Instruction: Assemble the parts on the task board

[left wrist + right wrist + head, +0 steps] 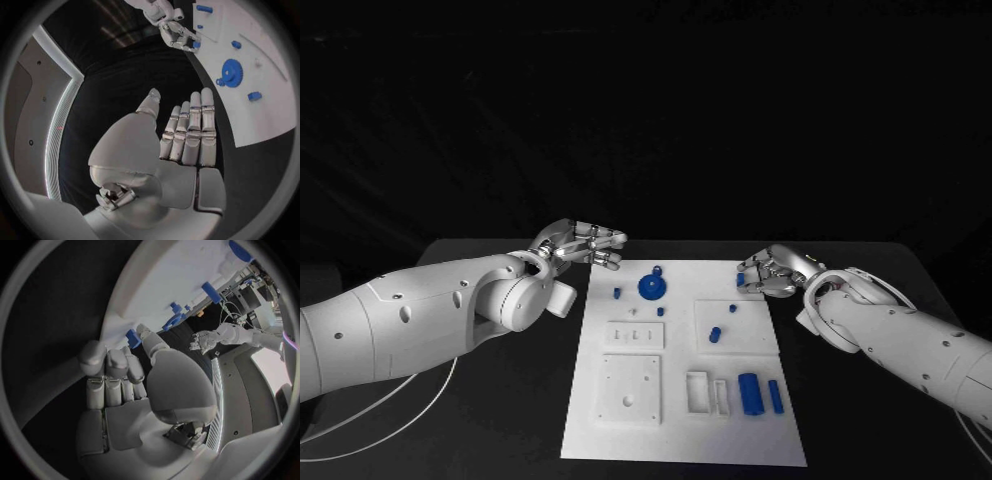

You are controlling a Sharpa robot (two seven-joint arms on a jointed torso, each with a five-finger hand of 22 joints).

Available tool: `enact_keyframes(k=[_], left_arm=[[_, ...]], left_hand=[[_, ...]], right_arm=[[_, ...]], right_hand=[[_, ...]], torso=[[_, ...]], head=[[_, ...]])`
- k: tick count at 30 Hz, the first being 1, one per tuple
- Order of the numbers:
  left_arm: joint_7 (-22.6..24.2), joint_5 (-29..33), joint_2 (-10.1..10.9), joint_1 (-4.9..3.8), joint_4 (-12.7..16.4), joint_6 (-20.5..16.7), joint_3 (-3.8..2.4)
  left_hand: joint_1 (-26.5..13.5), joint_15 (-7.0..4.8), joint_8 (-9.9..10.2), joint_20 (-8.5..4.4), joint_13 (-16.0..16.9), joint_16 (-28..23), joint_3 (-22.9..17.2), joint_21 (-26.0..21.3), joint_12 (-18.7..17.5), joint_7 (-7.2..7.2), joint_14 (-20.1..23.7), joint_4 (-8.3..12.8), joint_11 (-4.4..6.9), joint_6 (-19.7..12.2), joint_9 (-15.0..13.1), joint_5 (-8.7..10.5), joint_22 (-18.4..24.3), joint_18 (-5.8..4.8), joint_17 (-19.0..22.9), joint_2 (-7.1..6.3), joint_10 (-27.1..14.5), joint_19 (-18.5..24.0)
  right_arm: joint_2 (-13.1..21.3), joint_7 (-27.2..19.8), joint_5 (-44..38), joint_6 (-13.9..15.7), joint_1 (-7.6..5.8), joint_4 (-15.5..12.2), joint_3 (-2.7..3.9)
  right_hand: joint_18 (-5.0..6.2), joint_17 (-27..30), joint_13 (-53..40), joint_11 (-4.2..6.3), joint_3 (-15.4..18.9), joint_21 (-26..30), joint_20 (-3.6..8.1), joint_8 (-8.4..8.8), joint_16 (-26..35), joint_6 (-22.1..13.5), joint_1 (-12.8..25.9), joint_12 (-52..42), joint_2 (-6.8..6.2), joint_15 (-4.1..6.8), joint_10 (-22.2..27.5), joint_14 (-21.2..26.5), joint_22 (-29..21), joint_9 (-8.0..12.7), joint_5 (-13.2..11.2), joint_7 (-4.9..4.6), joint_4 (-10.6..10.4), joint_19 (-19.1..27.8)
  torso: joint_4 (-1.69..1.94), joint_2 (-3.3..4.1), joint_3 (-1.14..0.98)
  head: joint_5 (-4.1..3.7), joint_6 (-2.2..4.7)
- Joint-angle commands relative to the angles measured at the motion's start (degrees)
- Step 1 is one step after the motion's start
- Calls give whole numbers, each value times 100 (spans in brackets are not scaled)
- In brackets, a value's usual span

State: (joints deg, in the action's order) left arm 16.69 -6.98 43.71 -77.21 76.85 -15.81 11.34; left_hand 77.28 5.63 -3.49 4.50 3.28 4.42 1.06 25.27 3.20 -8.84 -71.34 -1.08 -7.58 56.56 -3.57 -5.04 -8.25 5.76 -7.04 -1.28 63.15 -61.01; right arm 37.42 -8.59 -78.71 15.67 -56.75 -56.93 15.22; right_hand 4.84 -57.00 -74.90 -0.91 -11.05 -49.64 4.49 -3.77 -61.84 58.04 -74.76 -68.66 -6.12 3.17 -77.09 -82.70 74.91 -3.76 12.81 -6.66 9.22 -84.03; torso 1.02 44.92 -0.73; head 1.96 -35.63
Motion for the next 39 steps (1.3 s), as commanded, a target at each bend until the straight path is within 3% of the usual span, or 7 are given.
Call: enact_keyframes(k=[1, 4, 7, 14, 24, 36, 39], left_arm=[[51, -22, -18, -2, 5, 90, -4], [40, -31, -19, -2, 4, 93, -4], [31, -38, -19, -2, 4, 96, -4], [5, -44, -21, -2, 4, 110, -4], [-46, -45, -27, -2, -5, 148, -4], [-211, -276, -26, -3, 6, 102, -6], [-362, -600, -29, -17, 14, 45, -30]], left_hand=[[45, -14, -13, 10, 9, -37, -9, -29, 21, 10, 45, 31, 8, 30, -8, 8, 6, 76, 5, 28, -25, 19], [82, -14, -11, 10, 9, -36, -11, -82, 21, 7, 43, 60, 7, 20, -7, 4, 45, 81, 19, 47, -29, -20], [83, -14, -11, 10, 9, -36, -11, -82, 21, 7, 43, 61, 7, 20, -7, 4, 45, 81, 19, 48, -29, -20], [86, -15, -11, 8, 8, -36, -9, -84, 20, 6, 40, 74, 5, 19, -7, -3, 47, 81, 21, 68, -33, -27], [103, -10, -12, 11, 8, -36, -8, -85, 20, -6, 44, 115, -10, -13, -7, -5, 48, 86, 23, 77, -67, -26], [91, -76, -14, -45, 8, 51, 9, 11, 18, 17, -114, 132, 42, 36, -9, -16, -2, 86, -20, 117, 103, -125], [126, -289, -78, -213, 17, 355, -37, 273, 59, 180, -518, 139, 268, 413, -45, -487, -143, 78, -146, 192, 722, -384]], right_arm=[[-19, -52, 29, -118, 4, 34, 2], [-29, -30, 37, -152, 4, 49, 2], [-39, -22, 40, -189, 4, 56, 2], [-72, -22, 43, -274, 5, 69, 2], [-105, -18, 43, -343, 5, 91, 2], [-75, 140, 123, 5, 4, -67, 2], [-28, 183, 134, 43, -1, -181, 2]], right_hand=[[12, -8, -285, 2, -111, 26, -23, 26, 17, 90, 43, 7, 64, -14, 19, 2, 471, 6, -90, -2, 14, -333], [-2, -6, -284, 29, -424, 41, -9, 21, 23, 362, 54, 4, 202, 6, 16, -1, 481, 5, -476, 50, 44, -331], [-20, 0, -286, 44, -657, 54, 5, 19, 34, 496, 138, -2, 219, 18, 9, -3, 492, 3, -537, 85, 83, -332], [-53, 0, -296, 102, -791, 62, 44, 15, 46, 825, 182, -15, 303, 60, -4, -7, 515, -15, -546, 184, 164, -334], [-74, -8, -301, 105, -716, 90, 63, 20, 51, 858, 209, -16, 337, 72, -17, -11, 527, -9, -514, 192, 226, -335], [-78, -20, -321, 134, -678, 102, 85, 14, 52, 979, 213, -48, 416, 96, -57, -13, 532, -21, -432, 230, 184, -344], [-79, -26, -325, 132, -710, 98, 88, 18, 48, 982, 201, -53, 430, 97, -63, -16, 532, -20, -426, 226, 201, -345]], torso=[[4, -4, 7], [1, -7, 9], [2, -5, 11], [7, -4, 11], [10, -8, 14], [2, -19, 12], [14, -32, 22]], head=[[6, -11], [12, -25], [15, -28], [16, -39], [17, -46], [26, -32], [2, -50]])
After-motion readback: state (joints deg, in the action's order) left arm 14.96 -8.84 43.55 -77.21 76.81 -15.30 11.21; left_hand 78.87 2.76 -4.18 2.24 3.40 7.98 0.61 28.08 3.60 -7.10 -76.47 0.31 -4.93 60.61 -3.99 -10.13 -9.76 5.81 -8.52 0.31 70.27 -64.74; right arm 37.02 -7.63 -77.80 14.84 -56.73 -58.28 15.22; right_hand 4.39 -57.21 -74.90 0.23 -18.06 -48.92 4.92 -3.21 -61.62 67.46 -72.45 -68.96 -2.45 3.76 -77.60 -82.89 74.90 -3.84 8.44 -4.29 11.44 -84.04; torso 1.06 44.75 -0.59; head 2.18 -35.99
